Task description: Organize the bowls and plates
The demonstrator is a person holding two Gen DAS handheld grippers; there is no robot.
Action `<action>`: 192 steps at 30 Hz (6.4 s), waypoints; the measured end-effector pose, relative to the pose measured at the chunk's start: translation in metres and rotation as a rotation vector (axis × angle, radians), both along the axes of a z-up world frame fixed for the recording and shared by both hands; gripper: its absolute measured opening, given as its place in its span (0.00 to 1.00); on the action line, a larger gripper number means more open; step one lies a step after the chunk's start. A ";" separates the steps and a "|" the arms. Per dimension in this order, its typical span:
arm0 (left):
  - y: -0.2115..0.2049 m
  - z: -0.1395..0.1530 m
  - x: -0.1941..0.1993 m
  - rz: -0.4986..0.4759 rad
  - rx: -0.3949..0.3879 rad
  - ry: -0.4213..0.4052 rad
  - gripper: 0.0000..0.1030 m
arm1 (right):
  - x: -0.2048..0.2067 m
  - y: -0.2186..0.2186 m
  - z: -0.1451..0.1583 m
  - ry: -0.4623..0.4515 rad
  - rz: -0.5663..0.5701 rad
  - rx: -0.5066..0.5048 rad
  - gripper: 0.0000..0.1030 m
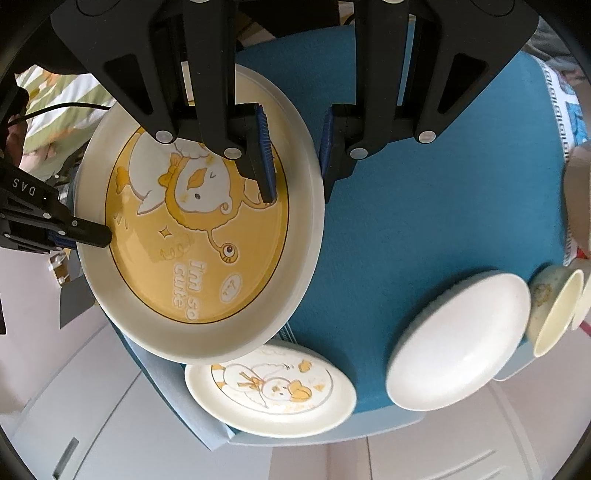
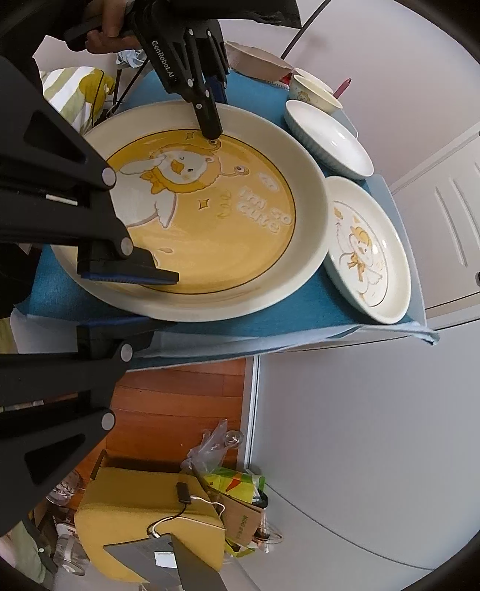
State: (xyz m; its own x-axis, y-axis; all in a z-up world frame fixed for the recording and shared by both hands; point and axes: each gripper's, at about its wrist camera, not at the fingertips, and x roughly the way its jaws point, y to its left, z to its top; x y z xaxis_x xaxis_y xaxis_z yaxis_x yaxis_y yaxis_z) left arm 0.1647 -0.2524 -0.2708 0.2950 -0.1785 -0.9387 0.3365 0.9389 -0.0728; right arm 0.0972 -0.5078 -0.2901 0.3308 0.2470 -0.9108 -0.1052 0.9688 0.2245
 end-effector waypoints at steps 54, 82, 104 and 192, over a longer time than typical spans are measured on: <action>0.293 -0.010 0.001 0.096 0.003 0.033 0.19 | 0.050 0.282 -0.024 0.086 0.133 -0.002 0.13; 0.267 0.070 -0.024 0.184 -0.015 -0.137 0.19 | 0.031 0.249 0.051 -0.065 0.042 0.044 0.13; 0.179 0.043 0.099 0.651 -0.195 -0.108 0.98 | 0.212 0.203 0.081 -0.160 0.558 -0.115 0.97; 0.216 -0.015 -0.022 0.107 0.008 0.020 0.19 | 0.023 0.274 0.026 -0.069 0.175 -0.071 0.20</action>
